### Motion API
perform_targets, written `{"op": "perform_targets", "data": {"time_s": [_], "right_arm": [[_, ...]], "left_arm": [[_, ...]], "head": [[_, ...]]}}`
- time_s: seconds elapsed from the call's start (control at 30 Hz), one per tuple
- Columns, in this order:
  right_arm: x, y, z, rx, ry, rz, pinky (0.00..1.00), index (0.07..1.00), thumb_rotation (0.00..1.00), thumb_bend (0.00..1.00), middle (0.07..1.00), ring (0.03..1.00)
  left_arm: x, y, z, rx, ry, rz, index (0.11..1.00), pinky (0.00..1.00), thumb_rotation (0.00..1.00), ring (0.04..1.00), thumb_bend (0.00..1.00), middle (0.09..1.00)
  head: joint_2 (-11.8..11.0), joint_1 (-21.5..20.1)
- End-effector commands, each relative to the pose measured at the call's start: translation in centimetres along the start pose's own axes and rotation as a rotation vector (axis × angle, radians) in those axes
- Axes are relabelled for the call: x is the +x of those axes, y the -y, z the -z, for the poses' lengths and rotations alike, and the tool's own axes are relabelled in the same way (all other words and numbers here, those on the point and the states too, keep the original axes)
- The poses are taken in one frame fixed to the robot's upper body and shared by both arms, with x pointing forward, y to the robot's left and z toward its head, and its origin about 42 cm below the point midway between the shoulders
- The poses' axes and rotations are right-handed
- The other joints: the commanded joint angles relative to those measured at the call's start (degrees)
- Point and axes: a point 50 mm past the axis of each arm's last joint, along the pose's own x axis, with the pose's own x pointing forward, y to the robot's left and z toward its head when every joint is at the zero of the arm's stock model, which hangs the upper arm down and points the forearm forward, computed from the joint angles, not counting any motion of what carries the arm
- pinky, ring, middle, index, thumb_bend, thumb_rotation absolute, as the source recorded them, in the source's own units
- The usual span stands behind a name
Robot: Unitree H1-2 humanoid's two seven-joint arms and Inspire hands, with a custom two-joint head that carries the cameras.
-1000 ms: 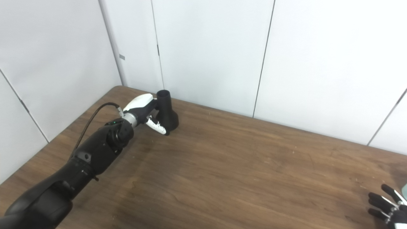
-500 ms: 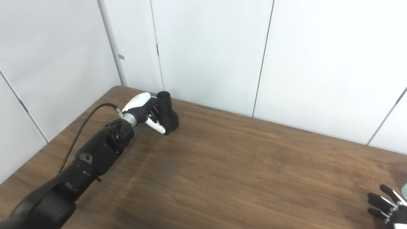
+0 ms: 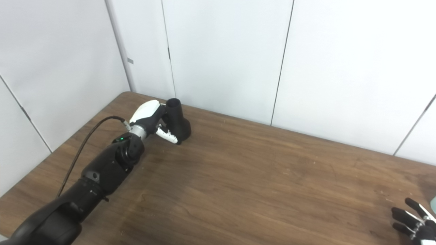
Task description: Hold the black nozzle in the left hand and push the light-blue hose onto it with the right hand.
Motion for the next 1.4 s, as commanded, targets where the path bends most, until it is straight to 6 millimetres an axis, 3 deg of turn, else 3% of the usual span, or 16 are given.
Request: {"op": "perform_targets", "data": {"time_s": [0.0,0.27,0.83,1.1,1.37], "right_arm": [[-0.7,-0.9,0.7,0.029,-0.023,0.002,0.73,0.848,0.93,0.57,0.735,0.77],[-0.6,-1.2,0.5,0.031,-0.024,-0.001,0.73,0.848,0.93,0.57,0.736,0.77],[-0.8,-2.2,-0.7,0.004,-0.009,0.012,0.75,0.857,0.96,0.61,0.751,0.807],[-0.8,-3.3,-1.6,0.001,-0.002,0.017,0.77,0.862,0.97,0.59,0.749,0.812],[-1.1,-4.9,-3.3,0.003,-0.001,0.026,0.79,0.842,0.98,0.59,0.749,0.824]], "left_arm": [[0.0,-1.0,-0.6,0.025,0.038,-0.023,0.472,0.97,0.0,0.68,0.52,0.508],[-1.3,-0.9,-1.6,0.006,0.1,-0.052,0.499,1.0,0.0,0.686,0.52,0.474],[-7.9,2.1,-8.2,-0.089,0.269,0.056,0.454,1.0,0.0,0.713,0.52,0.521],[-11.1,3.6,-11.7,-0.134,0.384,0.218,0.447,1.0,0.0,0.749,0.52,0.53],[-13.2,4.7,-13.5,-0.114,0.482,0.321,0.46,1.0,0.0,0.766,0.52,0.511]], "head": [[0.0,-0.01],[0.18,-0.86],[1.12,-4.66],[2.11,-8.59],[3.23,-13.12]]}}
